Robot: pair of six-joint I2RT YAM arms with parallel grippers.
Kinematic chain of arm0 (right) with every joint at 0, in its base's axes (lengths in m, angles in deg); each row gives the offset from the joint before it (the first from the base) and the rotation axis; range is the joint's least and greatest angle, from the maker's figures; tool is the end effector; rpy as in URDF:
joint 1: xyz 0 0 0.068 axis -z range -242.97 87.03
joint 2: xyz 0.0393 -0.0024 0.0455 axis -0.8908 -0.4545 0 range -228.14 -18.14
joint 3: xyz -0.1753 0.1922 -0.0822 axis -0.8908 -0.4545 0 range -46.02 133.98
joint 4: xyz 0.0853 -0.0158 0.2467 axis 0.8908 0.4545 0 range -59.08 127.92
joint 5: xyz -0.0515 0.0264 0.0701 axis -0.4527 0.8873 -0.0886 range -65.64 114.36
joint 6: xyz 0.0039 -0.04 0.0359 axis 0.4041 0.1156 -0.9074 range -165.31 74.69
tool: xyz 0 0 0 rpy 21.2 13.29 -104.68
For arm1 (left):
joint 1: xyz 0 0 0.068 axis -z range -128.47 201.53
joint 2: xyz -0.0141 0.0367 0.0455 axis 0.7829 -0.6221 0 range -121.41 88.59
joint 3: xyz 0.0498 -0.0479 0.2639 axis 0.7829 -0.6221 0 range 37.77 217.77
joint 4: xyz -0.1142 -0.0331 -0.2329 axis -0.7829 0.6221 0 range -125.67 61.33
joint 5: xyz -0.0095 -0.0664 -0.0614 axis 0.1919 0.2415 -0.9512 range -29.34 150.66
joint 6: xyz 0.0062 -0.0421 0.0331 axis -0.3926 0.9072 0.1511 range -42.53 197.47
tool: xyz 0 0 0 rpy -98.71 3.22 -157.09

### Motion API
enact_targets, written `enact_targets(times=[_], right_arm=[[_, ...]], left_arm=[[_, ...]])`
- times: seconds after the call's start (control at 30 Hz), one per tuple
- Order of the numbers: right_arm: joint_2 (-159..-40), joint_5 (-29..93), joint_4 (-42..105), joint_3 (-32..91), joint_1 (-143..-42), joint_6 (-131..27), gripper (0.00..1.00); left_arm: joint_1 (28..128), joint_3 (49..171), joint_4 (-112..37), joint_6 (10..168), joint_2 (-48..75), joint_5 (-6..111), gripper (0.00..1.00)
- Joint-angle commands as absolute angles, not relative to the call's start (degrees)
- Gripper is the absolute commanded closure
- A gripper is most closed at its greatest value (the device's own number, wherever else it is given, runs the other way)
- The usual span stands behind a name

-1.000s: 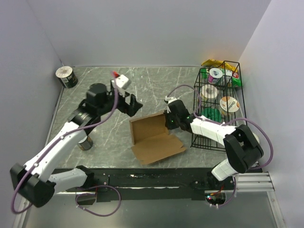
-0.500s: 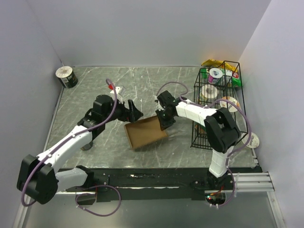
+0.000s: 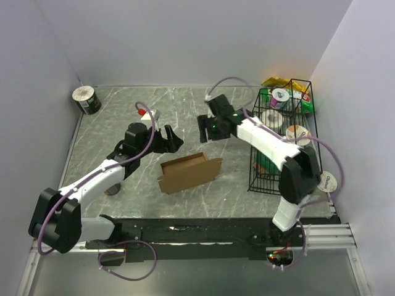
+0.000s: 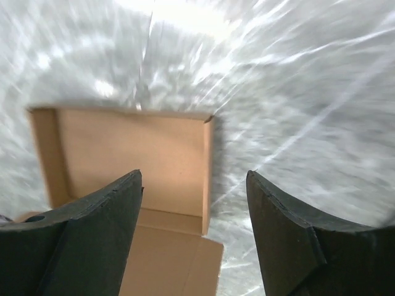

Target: Fold the paper box

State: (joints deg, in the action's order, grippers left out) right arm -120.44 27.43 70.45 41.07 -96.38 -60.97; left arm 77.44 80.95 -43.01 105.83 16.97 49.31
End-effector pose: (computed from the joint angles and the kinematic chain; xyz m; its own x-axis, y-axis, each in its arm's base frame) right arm 0.3260 0.2173 0.2756 -0.8117 -0.2125 -0.5440 -0.3703 0.9076 0.1979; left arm 0.2510 -0.1297 0.2609 -0.5670 -0.2423 -0.7873 0.3685 0.7802 -0.5055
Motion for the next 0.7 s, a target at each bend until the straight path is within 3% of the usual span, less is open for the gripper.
enact_targets(times=[0.0,0.33,0.5,0.67], right_arm=[[-105.9,18.2,66.0,36.7,-95.4,-66.9,0.25],[-67.1,20.9,53.3,0.0,-102.5,-75.5,0.28],[-65.7,23.0,50.2,-7.8,-108.4,-78.5,0.29],[-71.5,25.6,37.5,-14.5,-110.3,-82.6,0.3]], left_arm=[[76.0,81.4,-46.9,107.9,14.5,51.9,0.04],[71.3,80.9,-50.2,110.4,6.9,46.7,0.04],[71.3,79.4,-54.2,111.6,3.0,42.8,0.01],[71.3,77.8,-60.0,114.0,-1.4,38.4,0.09]])
